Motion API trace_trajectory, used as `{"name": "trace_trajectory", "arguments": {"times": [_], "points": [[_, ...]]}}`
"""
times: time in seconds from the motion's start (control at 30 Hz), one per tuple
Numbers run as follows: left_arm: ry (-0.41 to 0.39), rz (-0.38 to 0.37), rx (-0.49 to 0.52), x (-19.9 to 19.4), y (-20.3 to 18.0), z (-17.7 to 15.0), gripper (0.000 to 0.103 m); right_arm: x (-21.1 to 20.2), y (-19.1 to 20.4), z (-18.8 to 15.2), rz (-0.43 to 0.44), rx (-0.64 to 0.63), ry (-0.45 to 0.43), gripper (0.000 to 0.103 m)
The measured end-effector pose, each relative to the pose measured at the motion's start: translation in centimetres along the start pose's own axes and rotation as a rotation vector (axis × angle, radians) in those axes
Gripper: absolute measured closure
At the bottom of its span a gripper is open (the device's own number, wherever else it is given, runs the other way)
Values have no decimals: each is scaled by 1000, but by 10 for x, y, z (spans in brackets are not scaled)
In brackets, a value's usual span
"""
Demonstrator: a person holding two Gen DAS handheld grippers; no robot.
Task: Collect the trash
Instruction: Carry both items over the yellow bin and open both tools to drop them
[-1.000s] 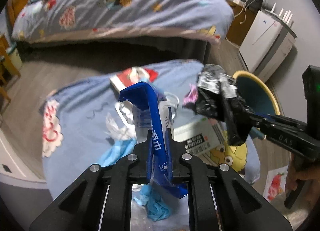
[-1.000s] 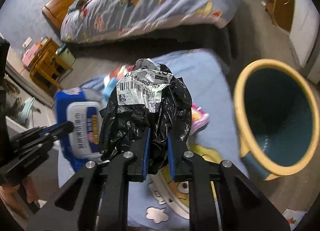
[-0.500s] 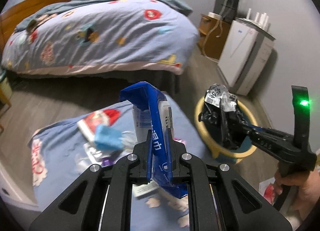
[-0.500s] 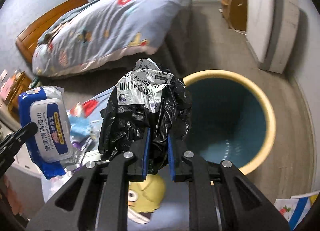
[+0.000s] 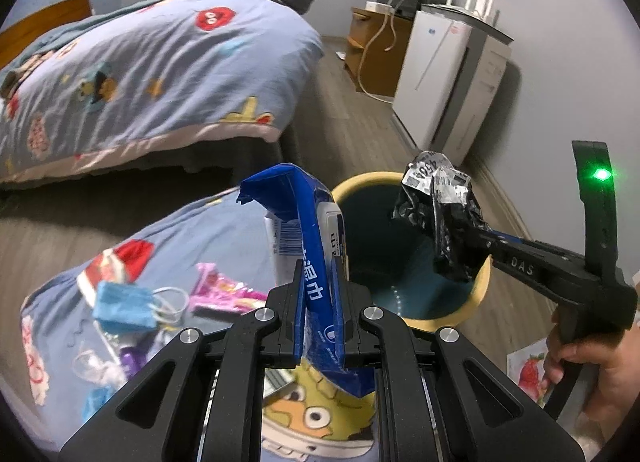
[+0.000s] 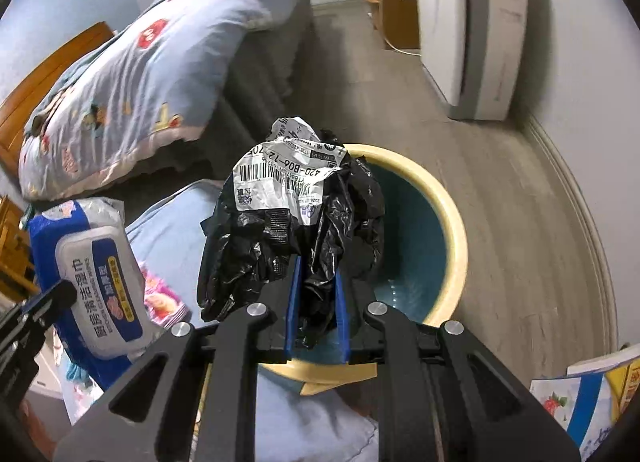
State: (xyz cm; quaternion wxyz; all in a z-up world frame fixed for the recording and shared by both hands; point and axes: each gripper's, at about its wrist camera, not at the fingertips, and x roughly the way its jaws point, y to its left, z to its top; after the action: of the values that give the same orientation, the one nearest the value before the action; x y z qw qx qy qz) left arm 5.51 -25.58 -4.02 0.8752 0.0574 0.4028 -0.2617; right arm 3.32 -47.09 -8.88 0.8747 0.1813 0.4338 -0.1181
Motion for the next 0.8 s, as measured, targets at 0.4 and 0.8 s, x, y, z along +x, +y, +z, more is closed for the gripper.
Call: {"name": "trace_trajectory", "arguments": {"times": [0.4,0.8], "points": [[7,-96,10,36,-27,14,91,19,-35,2,-68,95,56,88],[17,-122,44,66,-46,18,90,26,-34,0,-110,91,66,86]]}}
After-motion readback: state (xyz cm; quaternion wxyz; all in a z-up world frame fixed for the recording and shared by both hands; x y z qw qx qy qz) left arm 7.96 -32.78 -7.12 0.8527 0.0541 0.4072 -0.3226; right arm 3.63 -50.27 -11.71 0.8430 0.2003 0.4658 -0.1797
